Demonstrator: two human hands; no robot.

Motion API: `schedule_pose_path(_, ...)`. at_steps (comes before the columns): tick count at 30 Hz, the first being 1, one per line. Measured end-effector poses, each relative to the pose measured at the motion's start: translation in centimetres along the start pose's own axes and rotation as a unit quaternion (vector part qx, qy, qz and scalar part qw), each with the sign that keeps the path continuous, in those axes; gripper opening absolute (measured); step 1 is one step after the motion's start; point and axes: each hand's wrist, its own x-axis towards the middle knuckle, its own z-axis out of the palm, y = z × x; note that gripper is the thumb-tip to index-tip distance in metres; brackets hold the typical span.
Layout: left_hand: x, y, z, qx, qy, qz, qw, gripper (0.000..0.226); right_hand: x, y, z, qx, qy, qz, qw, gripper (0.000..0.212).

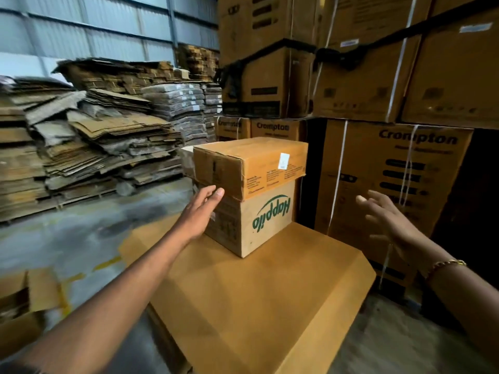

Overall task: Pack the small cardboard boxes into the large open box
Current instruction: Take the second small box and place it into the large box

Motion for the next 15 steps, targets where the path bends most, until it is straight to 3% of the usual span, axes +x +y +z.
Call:
schedule_pose_path(2, 2.5, -1.1, -1.8, 0.003, -0.002, -0.006, 1.0, 0.093, 2.5, -1.7, 3.4, 0.006, -0.02, 0.001, 1.0, 0.148)
schedule_pose_path(3, 3.8, -1.7, -2.7, 0.002, -0.002, -0.013, 1.0, 0.09, 3.7, -2.5, 5.1, 0.01, -0.028, 0.004, 1.0, 0.145)
schedule_pose_path(7, 9.4, -4.2, -5.3, -0.007, -0.003, -0.025, 1.0, 0.081, 8.7, -3.8, 10.4, 0.051, -0.024, 0.019, 0.998, 0.084)
schedule_pose_path(10, 14.4, -6.4, -6.5, 0.021, 0.002, -0.031, 0.999, 0.065, 11.6, -4.1, 13.7, 0.054, -0.023, 0.043, 0.997, 0.078)
schedule_pose_path(15, 24.2, -10.5, -8.5, 0.007, -0.022, -0.042, 0.999, 0.074, 16.5, -4.2, 19.2, 0.077, -0.002, 0.093, 0.993, 0.083)
